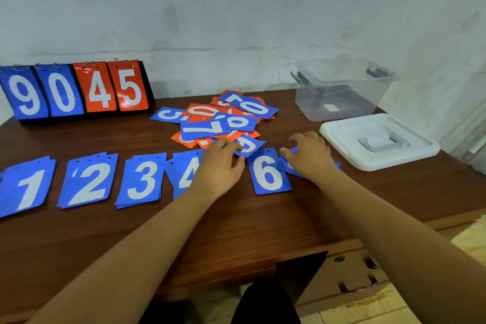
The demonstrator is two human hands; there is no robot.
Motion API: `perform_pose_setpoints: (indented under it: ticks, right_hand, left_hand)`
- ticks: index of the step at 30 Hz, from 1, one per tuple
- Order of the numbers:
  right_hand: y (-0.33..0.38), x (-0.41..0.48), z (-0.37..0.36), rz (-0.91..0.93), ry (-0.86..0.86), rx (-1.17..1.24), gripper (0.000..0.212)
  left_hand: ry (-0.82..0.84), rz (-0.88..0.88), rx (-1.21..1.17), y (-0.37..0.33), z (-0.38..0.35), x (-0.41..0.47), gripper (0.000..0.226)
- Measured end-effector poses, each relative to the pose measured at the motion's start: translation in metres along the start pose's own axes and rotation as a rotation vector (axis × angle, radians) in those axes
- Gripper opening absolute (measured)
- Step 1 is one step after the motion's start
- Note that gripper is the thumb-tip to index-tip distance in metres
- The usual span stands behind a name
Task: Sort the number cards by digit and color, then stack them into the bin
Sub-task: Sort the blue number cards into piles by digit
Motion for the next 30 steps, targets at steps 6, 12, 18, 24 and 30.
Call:
perform_pose_setpoints:
  ticks: [6, 12, 18, 24, 30]
  right_hand:
    - [0.071, 0.031, -0.022, 0.116, 0.13, 0.045, 0.047]
    - [0.096, 0.059, -0.051, -0.029, 0.223, -0.06, 0.063]
    - [0.093, 0.064, -0.041, -0.089, 0.249, 0.404, 0.02]
    - [0.074, 0.047, -0.003, -0.154, 0.06, 0.838, 0.013]
    - [0.082, 0.023, 0.023, -0.033, -0.048, 0.98, 0.009]
  left_hand:
    - [0.103, 0.135, 0.24, 0.077, 0.027, 0.031, 0.042]
    - [0.343, 0.183, 0.287, 0.112, 0.022, 0.043, 0.042]
    - [0.312, 0.173, 0.27, 0.12, 0.017, 0.043, 0.04]
    - [0.345, 0.197, 0.204, 0.116, 0.021, 0.044, 0.042]
    - [-0.001, 0.177, 0.016, 0.083, 0.04, 0.042, 0.043]
Point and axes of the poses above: each hand's wrist, its own x-axis towards the middle knuckle, its own z-axis out of the back of the hand, y = z × x, the point moved 2 cm from there along x, towards the middle knuckle, and after that the axes turned 15 degrees about -z, right-handed, at the moved point
